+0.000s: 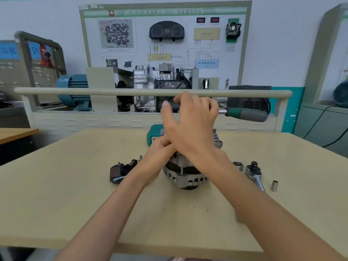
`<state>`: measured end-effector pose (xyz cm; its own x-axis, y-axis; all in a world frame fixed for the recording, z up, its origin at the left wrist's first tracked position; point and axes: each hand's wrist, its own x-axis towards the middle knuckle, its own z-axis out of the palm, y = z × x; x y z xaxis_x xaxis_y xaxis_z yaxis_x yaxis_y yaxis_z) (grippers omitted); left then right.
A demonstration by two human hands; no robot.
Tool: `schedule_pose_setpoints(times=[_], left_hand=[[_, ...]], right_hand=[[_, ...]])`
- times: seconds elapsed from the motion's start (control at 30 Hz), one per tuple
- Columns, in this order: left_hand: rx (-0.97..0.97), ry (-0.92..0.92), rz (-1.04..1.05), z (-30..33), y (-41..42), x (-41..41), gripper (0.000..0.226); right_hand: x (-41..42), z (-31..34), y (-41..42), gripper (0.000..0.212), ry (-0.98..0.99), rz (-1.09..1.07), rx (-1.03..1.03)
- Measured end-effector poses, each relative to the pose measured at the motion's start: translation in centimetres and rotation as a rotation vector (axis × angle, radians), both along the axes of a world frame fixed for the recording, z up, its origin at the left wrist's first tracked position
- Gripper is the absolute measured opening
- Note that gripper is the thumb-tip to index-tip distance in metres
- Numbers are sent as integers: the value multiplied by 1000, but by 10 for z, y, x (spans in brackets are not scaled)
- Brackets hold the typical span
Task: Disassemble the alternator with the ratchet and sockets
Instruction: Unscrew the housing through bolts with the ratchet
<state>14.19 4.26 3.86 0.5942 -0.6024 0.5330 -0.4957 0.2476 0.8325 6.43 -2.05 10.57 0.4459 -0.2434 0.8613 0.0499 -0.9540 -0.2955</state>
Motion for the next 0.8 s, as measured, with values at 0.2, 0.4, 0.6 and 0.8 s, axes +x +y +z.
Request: schedule_pose_setpoints(times=[0.2,0.4,0.6,0.8], left_hand=[[51,26,-90,4,2,1,33],[40,17,-75,5,5,-4,26],[59,-24,-51,4,4,-3,22],[41,-56,0,4,3,-5,29]], right_hand=[[26,28,-22,59,88,852,803],[27,29,-31,67,276,1327,920],[14,20,-32,55,97,1102,713],[-9,-4,-5,34,128,42,-40]])
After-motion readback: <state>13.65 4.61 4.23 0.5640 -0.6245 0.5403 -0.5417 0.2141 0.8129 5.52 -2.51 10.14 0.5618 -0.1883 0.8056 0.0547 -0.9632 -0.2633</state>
